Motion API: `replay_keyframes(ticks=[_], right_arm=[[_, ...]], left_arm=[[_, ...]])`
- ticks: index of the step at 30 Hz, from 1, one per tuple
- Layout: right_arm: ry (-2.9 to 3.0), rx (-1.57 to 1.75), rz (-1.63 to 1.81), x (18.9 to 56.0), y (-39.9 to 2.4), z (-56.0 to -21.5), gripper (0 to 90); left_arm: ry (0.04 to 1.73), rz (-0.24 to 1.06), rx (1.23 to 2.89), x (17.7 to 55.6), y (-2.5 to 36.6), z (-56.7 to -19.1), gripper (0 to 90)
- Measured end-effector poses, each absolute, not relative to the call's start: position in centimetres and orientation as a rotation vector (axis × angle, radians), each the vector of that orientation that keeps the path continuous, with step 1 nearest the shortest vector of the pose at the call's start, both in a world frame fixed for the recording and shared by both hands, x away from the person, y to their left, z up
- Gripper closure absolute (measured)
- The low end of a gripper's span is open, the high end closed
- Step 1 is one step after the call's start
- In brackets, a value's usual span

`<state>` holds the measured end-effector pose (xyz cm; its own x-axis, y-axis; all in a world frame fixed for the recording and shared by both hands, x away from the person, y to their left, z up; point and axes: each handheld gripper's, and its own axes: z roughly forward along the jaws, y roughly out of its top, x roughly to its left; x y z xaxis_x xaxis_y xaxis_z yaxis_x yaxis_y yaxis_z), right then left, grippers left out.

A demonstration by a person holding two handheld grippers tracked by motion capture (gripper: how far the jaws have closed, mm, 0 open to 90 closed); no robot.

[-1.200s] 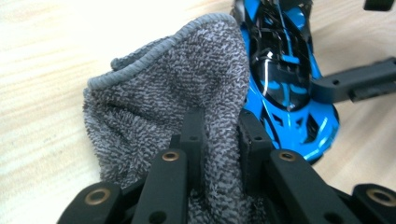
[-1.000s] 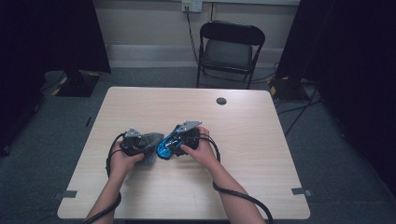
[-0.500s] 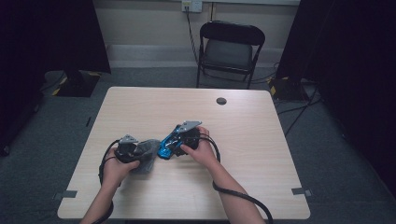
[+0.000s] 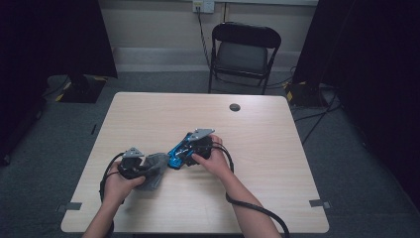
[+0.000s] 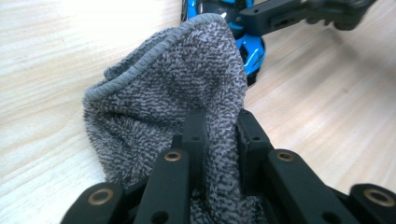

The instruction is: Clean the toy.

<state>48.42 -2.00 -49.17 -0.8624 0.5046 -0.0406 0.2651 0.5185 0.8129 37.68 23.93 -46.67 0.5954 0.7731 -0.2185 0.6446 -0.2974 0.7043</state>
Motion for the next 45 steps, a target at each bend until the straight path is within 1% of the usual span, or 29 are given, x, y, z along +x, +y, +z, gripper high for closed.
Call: replay_keyframes(ticks=[5,8,17,27,35,45], right_arm=[[2.492,0.647,1.262,48.5,-2.0,-49.2,9.1],[2.486,0.648,1.268,48.4,-2.1,-49.2,9.1],[2.481,0.647,1.277,48.4,-2.1,-49.3,9.1],[2.481,0.644,1.281,48.4,-2.2,-49.3,9.1],[2.479,0.646,1.283,48.4,-2.2,-49.3,9.1],[2.482,0.645,1.278,48.5,-2.2,-49.3,9.1]], left_arm=[[1.091,0.228,2.022,36.9,24.3,-45.3,76.5],[1.085,0.250,2.003,37.2,24.6,-44.6,76.2],[1.075,0.325,1.979,40.6,24.9,-42.9,75.9],[1.108,0.335,1.926,44.9,24.1,-42.7,75.9],[1.078,0.380,1.952,48.0,22.5,-43.7,75.9],[1.091,0.364,1.994,51.1,19.8,-46.2,75.8]])
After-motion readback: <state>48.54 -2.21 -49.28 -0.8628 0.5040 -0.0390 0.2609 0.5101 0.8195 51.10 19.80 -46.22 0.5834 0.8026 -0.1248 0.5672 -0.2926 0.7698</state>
